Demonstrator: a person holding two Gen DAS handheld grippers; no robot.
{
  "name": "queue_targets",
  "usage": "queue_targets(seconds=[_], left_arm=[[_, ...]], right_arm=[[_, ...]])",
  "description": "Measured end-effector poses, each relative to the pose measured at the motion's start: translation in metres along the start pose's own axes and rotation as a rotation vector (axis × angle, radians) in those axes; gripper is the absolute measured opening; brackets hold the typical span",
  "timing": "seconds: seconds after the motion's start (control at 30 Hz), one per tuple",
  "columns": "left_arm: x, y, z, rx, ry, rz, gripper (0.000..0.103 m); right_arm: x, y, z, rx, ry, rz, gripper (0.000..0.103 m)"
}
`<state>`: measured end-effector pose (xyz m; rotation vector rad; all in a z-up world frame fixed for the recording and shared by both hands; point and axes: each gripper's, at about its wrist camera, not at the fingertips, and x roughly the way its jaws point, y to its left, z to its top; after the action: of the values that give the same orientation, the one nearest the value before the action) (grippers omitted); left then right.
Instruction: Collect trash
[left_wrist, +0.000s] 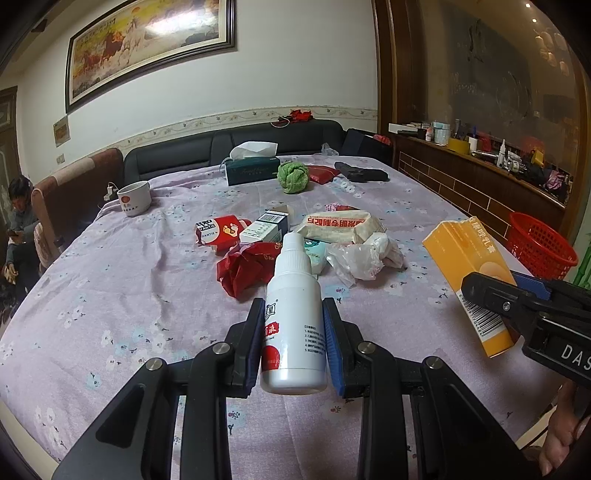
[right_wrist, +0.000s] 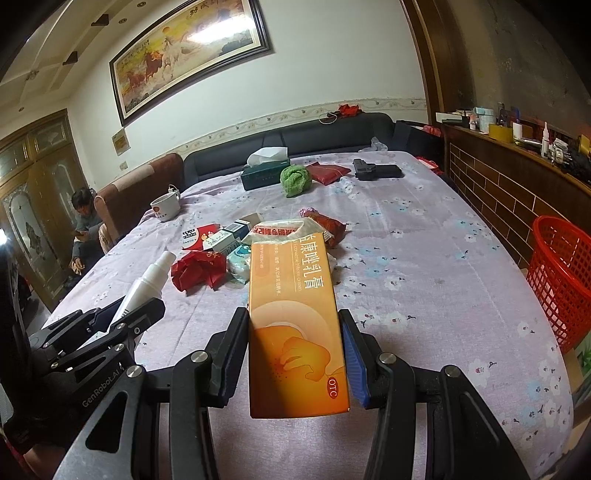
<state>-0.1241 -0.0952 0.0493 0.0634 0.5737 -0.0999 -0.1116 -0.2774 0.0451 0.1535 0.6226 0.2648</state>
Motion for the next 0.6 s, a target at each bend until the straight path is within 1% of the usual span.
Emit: queue_targets(seconds=[0.27,0.6], left_arm=[[0.0023,0.0024,-0.0022,0.006,0.001,0.023,0.029],[0.0026,0.0034,-0.0029,0.008,0.002,0.028,0.029]], right_arm=[[-0.0002,-0.0002,-0.0005,0.000,0.002,0.001,0.052],[0.0010,0.0004,-0.0013,-0.003,0.006,0.003,0.052]])
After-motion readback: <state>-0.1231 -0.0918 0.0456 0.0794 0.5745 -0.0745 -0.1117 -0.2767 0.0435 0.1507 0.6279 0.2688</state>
